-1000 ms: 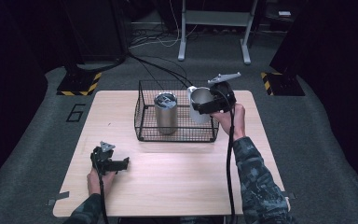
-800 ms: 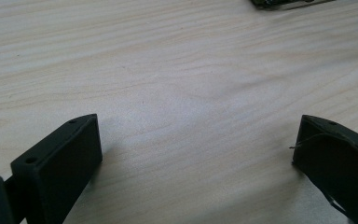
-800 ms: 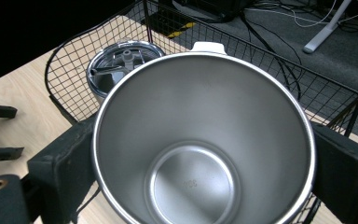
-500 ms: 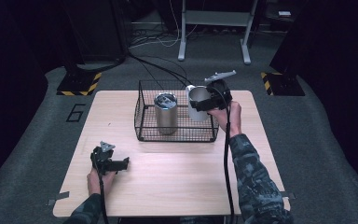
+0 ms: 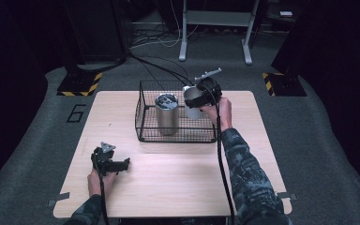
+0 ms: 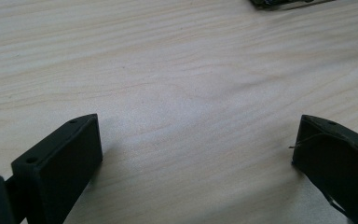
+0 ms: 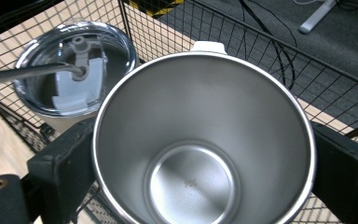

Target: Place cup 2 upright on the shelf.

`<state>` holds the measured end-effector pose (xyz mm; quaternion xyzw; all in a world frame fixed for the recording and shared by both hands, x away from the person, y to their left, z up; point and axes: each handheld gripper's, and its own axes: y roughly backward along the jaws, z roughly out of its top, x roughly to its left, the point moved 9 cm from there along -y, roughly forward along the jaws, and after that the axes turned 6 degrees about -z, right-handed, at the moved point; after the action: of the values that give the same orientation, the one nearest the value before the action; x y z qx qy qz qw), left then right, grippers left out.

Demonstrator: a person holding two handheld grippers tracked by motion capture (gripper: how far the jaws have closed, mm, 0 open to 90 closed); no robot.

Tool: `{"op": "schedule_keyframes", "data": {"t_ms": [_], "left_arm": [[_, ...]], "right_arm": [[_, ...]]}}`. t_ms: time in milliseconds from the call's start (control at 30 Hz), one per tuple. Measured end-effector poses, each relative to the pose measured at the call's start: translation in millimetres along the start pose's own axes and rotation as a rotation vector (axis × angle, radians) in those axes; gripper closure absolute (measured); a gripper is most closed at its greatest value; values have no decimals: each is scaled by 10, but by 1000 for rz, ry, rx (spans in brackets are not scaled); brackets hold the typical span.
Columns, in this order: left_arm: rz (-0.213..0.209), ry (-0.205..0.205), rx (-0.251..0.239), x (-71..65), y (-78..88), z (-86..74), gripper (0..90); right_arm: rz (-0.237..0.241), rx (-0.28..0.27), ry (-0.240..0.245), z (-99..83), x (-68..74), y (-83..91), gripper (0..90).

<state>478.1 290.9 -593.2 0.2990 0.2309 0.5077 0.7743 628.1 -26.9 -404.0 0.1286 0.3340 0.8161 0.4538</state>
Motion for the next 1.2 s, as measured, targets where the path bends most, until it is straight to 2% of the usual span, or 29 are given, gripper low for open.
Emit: {"op": "schedule_keyframes", "data": {"t_ms": [400,533,667,733,767,967,1000,1200], "left_arm": [[1,2,-5,-3,-3,4,11],[1,11,-17,-11,-9,12,15],[1,11,-19,-12,-10,14,16],[1,4,-12,-8,-5,9,16],[1,14,-19,-13,-10,13,16],[1,9,-17,-11,-8,12,16],[0,-1,-7,-4,-2,6,16],[0,-1,-7,-5,-2,6,17]], "right_arm": [[-6,42,-41,-118,-13,-274,59],[-20,56,-30,-164,-13,-328,59],[-10,65,-42,-210,-6,-366,59],[-19,69,-34,-226,-9,-377,59],[-17,71,-30,-237,-4,-385,59],[-22,87,-45,-346,19,-470,58],[-21,94,-42,-362,25,-480,58],[-23,104,-38,-400,63,-541,58]]}}
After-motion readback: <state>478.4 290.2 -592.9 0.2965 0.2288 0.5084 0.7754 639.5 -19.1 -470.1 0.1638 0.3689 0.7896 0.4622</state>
